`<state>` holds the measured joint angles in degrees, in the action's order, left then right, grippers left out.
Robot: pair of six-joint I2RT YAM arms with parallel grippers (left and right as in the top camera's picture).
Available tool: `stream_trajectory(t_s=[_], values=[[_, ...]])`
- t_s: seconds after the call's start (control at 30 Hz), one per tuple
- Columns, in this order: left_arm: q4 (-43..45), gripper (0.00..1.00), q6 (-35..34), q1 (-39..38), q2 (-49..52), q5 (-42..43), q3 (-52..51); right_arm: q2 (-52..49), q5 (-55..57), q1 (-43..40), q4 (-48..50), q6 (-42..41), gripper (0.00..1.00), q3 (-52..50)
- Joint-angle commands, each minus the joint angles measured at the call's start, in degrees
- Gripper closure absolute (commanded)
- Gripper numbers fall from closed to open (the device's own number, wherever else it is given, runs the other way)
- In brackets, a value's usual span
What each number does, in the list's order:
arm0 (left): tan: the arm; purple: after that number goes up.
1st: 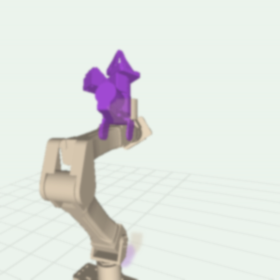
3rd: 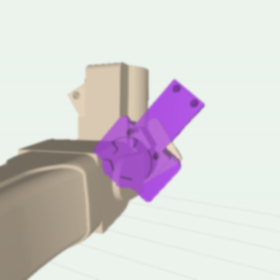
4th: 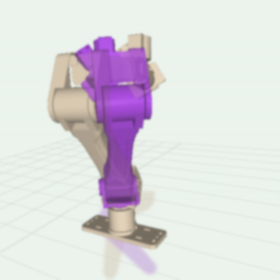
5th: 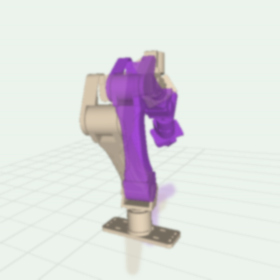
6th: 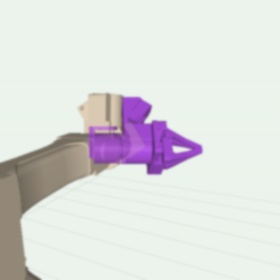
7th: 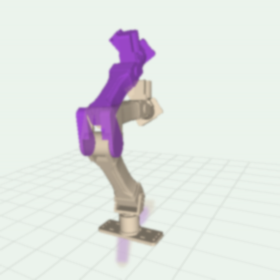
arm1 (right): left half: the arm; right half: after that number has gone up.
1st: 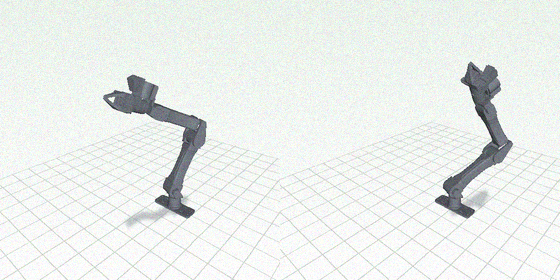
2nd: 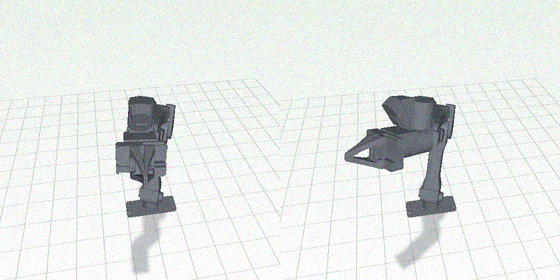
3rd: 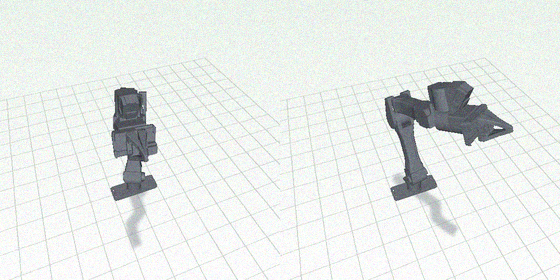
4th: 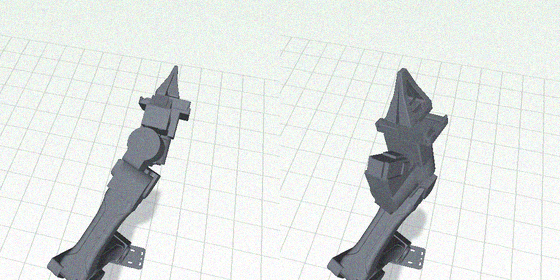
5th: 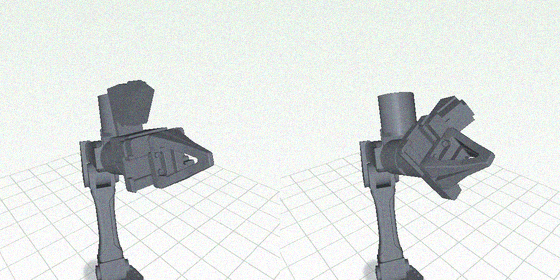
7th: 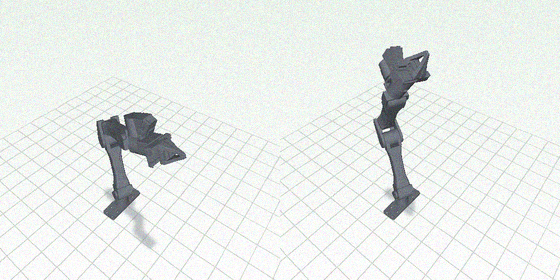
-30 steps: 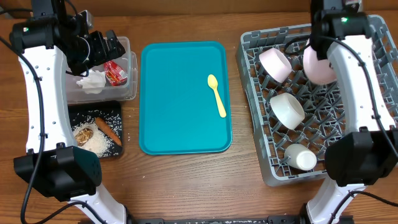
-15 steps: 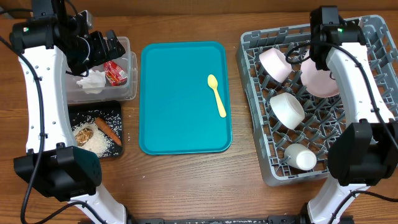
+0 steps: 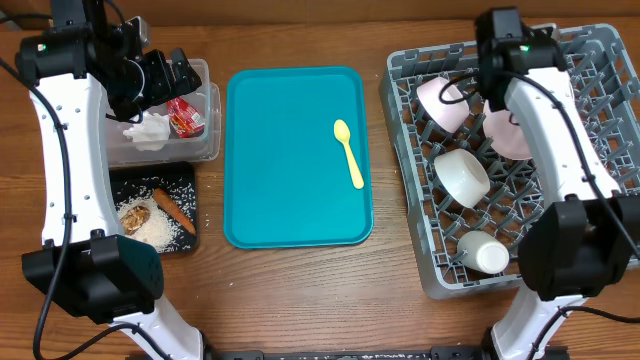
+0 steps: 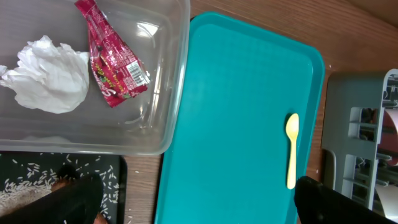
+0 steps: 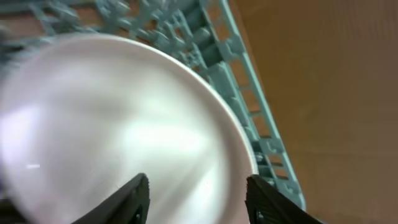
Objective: Sort waste into correct bins and load items into the dishwasher
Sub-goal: 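Open the right gripper and withdraw it from the plate, then move the right gripper to the yellow spoon and grasp it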
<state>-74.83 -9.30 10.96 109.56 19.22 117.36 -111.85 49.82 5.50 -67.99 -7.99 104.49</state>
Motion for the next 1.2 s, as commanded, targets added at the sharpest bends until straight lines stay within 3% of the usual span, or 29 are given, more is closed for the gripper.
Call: stream_trajectory(t_s=[0.0,0.2,0.4,0.5,0.8,0.97,1.17], values=[[0.04,0.0,0.09,-0.26,-0.57,-0.37,0.98,5.05,-4.66,2.54,0.44,-1.22,0.47,4.02],[0.04,0.0,0.09,-0.26,-0.57,-0.37,0.98,8.41,-21.75,5.57,0.48,-1.22,0.47,6.71],[0.07,0.0,0.09,-0.26,-0.57,-0.37,0.98,8.87,-52.65,6.49,-0.15,-1.2,0.22,6.62],[0.04,0.0,0.07,-0.28,-0.57,-0.37,0.98,8.81,-65.46,6.93,2.95,-1.22,0.28,5.05],[0.04,0.0,0.07,-0.28,-0.57,-0.37,0.98,5.35,-52.65,18.18,8.87,-2.78,0.27,-3.41],[0.07,0.0,0.07,-0.26,-0.57,-0.37,0.98,-0.17,-51.58,21.51,11.82,-2.12,0.27,-6.4],[0.04,0.0,0.09,-0.28,-0.57,-0.37,0.98,-7.8,-48.28,24.0,15.04,0.76,0.39,-6.73]])
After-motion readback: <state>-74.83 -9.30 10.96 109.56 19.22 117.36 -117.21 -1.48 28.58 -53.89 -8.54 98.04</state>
